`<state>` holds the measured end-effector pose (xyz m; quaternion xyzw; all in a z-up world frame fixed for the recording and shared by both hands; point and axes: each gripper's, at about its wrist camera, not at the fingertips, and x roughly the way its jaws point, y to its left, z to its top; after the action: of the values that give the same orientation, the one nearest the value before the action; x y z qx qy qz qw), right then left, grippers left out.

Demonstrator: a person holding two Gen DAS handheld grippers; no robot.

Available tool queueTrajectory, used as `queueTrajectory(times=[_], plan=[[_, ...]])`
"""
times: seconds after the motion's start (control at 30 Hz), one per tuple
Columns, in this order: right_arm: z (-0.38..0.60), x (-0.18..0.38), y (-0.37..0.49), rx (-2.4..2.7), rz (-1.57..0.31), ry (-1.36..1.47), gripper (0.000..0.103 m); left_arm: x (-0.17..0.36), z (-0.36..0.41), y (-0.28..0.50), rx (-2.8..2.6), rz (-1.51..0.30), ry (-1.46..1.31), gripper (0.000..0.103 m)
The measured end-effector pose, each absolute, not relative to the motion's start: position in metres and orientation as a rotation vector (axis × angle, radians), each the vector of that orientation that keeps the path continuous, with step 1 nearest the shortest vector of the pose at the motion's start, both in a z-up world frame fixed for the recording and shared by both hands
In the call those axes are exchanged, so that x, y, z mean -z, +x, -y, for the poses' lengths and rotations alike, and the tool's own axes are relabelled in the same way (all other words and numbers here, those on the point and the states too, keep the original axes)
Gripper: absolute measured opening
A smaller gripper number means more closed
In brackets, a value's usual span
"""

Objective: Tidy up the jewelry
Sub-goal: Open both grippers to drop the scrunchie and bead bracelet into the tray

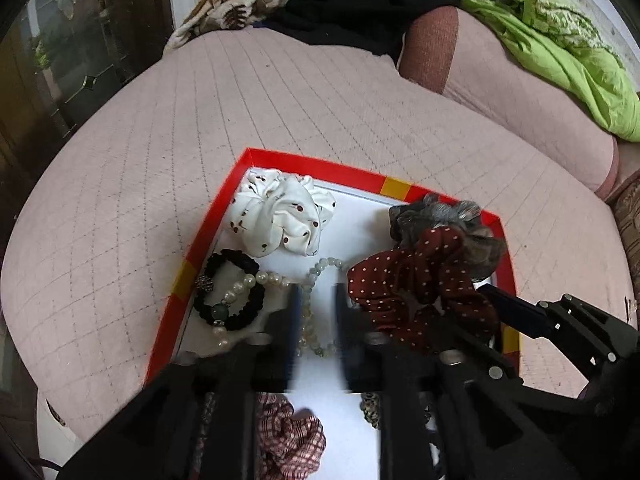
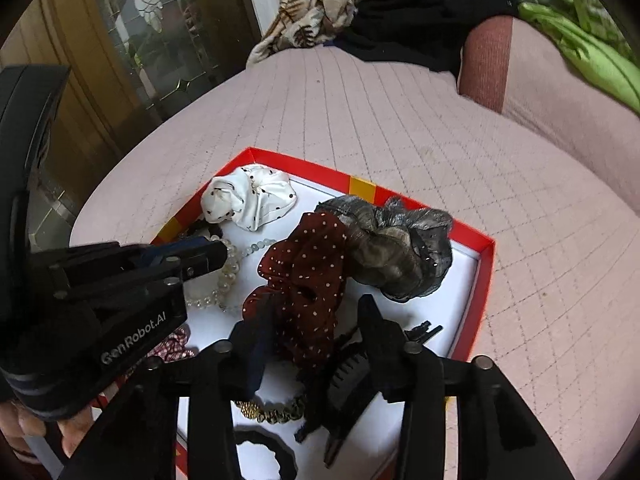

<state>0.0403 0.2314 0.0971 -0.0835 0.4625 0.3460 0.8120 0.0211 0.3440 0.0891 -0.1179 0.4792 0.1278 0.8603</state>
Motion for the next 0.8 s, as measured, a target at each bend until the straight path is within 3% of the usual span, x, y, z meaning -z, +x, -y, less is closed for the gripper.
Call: queueTrajectory(times=[0.07,0.33,0.5,0.8], plan=[[-0.229,-0.102,0.038,-0.740,-0.977,-0.178,0.047,-0.098,-0.344,0.014,-0.281,-0.976,-0.257,0.037],[-0.202,-0.128,0.017,-0.720,-0.889,-0.206,0.049,-0.126,-0.333,-0.012,-0.300,-0.927,-0.281,0.039],[-0.181,-0.131,0.014,-0.695,-0.891,-0.170,0.049,-0.138,-0.318,-0.026,-0.319,-0.893,-0.252,0.051],[-0.168,-0.139,0.013,-0.632,-0.887,-0.131,0.049,-0.148,-0.304,-0.053,-0.363,-0.866,-0.237,0.052]])
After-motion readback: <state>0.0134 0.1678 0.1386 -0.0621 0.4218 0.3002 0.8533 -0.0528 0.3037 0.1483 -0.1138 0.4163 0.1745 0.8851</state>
